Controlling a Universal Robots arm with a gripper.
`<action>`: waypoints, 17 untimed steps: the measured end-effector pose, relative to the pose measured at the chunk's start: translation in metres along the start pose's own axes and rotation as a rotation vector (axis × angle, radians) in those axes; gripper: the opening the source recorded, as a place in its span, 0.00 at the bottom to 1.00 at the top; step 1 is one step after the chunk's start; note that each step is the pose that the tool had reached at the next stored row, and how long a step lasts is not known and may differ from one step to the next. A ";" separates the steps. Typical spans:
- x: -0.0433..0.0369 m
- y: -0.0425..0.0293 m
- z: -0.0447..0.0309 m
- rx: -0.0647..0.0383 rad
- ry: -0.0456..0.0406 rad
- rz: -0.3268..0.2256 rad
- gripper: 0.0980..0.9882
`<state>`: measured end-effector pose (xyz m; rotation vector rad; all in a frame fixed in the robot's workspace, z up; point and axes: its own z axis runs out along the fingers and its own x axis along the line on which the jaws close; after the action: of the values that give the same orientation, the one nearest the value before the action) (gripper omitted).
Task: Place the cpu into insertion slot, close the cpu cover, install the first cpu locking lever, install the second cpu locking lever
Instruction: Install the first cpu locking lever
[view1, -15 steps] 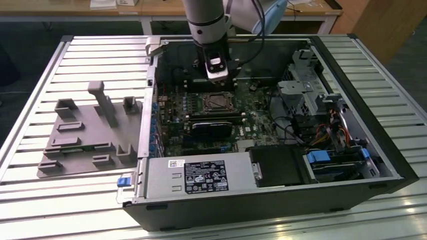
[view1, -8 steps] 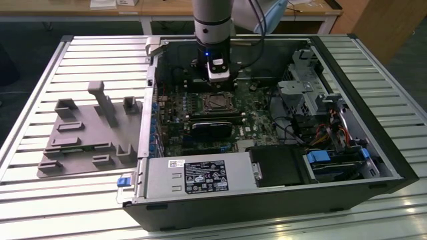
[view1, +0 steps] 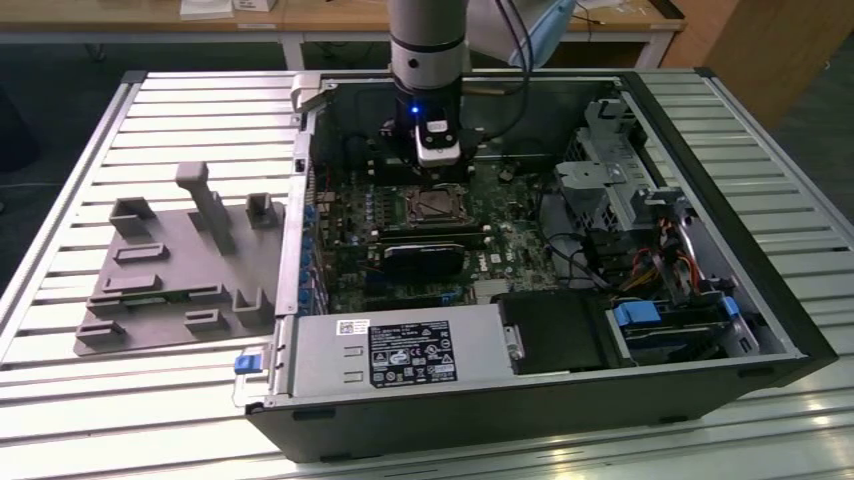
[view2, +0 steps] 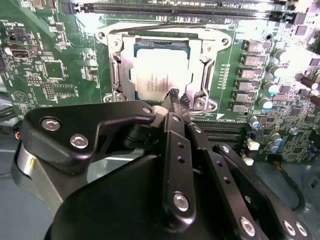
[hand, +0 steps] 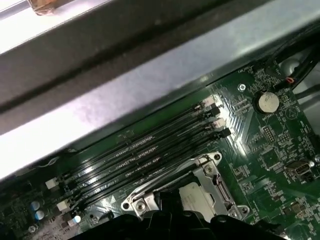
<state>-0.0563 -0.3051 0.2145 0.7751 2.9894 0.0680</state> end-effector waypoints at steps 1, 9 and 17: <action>-0.0002 0.0001 0.0001 0.001 -0.0007 0.000 0.01; -0.0106 0.0020 0.0016 0.006 -0.0033 -0.001 0.01; -0.0165 -0.0081 0.0018 0.011 -0.0059 -0.006 0.01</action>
<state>-0.0457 -0.3202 0.2128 0.7654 2.9891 0.0488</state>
